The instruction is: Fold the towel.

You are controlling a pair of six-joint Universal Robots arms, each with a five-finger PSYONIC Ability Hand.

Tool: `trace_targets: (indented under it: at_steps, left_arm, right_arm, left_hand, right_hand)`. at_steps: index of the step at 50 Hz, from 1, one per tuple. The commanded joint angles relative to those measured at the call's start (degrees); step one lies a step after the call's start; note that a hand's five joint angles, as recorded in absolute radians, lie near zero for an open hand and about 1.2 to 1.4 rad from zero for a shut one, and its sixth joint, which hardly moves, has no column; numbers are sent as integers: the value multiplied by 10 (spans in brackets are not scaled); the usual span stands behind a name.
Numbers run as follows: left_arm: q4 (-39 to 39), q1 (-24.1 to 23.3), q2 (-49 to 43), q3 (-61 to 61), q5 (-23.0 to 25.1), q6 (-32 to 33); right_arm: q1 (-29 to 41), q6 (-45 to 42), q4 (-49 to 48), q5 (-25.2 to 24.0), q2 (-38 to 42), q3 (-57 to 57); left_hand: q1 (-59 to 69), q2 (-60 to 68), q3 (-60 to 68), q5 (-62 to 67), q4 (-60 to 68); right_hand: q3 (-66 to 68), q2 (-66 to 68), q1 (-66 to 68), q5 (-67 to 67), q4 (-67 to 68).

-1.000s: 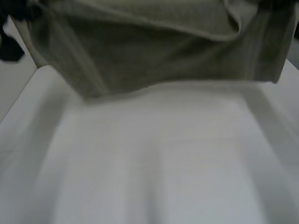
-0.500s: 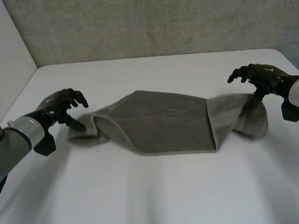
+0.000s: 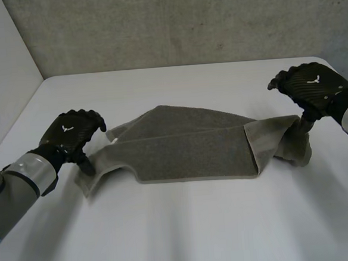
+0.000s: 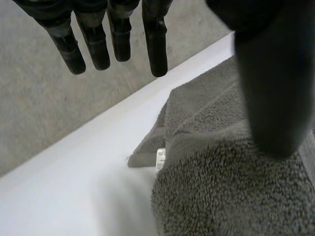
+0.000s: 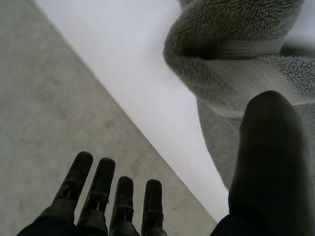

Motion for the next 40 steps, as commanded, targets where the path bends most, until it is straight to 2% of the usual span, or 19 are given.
trace_targets:
  at_steps: [1,6,8,13,16,22,25,27,30,32,33,35,40]
  left_arm:
    - [54,-30,6,-39,-8,56]
    - [61,-47,-10,-43,-21,89]
    - [61,-57,-29,-40,-40,102]
    - [63,-79,-56,-32,-73,106]
    - [64,-87,-74,-23,-99,106]
    - [64,-95,-100,-11,-122,107]
    - [64,-97,-110,-4,-128,108]
    - [64,-97,-113,3,-131,107]
    - [64,-97,-113,5,-131,108]
    - [64,-97,-113,7,-131,108]
    - [64,-97,-113,7,-131,108]
    - [63,-96,-111,7,-132,107]
    - [62,-96,-109,5,-134,107]
  right_arm:
    - [60,-114,-70,12,-6,62]
    - [86,-184,-75,38,43,61]
    - [98,-236,-75,50,72,54]
    - [100,-304,-78,54,123,38]
    - [101,-340,-78,55,152,22]
    - [101,-368,-77,55,180,1]
    - [101,-370,-77,55,193,-13]
    - [101,-370,-77,55,209,-26]
    - [101,-371,-77,57,218,-35]
    - [102,-376,-77,58,238,-48]
    - [102,-376,-77,58,238,-48]
    - [102,-381,-76,59,240,-57]
    - [103,-372,-76,59,231,-63]
  left_hand:
    - [-44,-39,-36,-20,-41]
    - [-39,-34,-31,-15,-36]
    - [-38,-32,-30,-13,-34]
    - [-33,-27,-25,-8,-29]
    - [-29,-24,-21,-5,-25]
    - [-26,-20,-18,-1,-22]
    - [13,18,21,37,17]
    - [108,114,116,133,112]
    - [169,175,177,194,173]
    - [281,287,290,306,285]
    - [282,287,290,306,286]
    - [341,346,349,365,344]
    - [344,350,352,369,348]
  right_hand:
    - [-25,-33,-18,5,-17]
    - [-19,-28,-13,10,-12]
    - [-11,-20,-4,18,-4]
    - [11,2,18,40,18]
    - [28,19,34,57,35]
    - [34,26,41,64,42]
    - [43,34,50,72,50]
    - [86,78,93,115,93]
    - [107,98,114,136,114]
    - [165,157,172,194,172]
    - [166,157,172,195,173]
    - [283,274,290,312,290]
    - [376,367,382,405,383]
